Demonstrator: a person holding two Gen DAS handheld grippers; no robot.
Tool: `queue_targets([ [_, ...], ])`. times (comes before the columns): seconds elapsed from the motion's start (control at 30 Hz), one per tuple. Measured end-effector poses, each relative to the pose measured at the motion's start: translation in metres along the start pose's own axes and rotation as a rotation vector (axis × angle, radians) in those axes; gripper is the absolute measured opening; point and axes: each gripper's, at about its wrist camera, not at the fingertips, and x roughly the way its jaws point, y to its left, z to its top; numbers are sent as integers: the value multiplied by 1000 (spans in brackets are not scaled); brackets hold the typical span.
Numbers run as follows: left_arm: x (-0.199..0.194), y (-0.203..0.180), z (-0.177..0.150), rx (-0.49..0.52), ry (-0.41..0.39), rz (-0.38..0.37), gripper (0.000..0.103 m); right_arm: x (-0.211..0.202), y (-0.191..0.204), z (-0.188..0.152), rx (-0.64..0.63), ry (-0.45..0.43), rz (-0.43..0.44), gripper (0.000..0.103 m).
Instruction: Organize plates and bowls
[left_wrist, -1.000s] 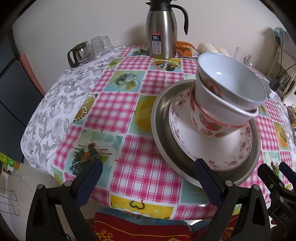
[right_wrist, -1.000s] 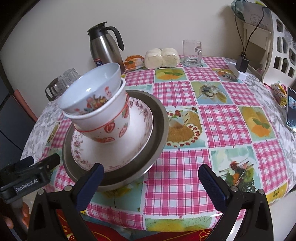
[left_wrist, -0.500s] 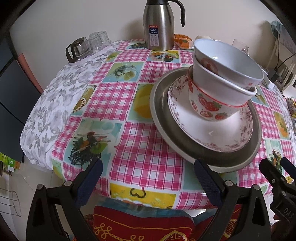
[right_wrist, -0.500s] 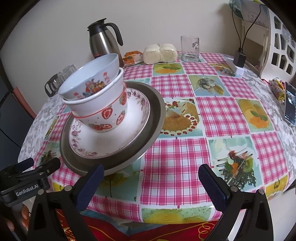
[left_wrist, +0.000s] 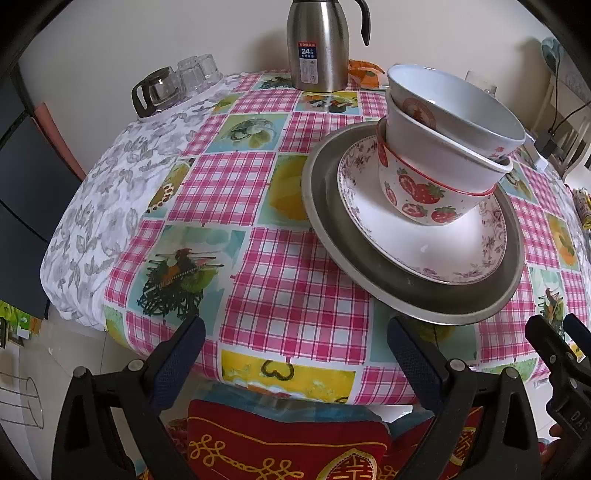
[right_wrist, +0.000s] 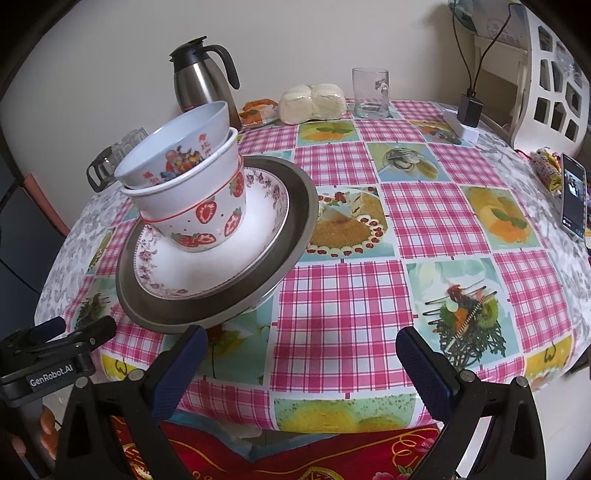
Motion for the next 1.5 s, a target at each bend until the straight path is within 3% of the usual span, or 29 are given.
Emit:
queue_targets([
  [1.5,10,-3,5,11,41,-8,99,5,0,3,-19,5,-1,103],
])
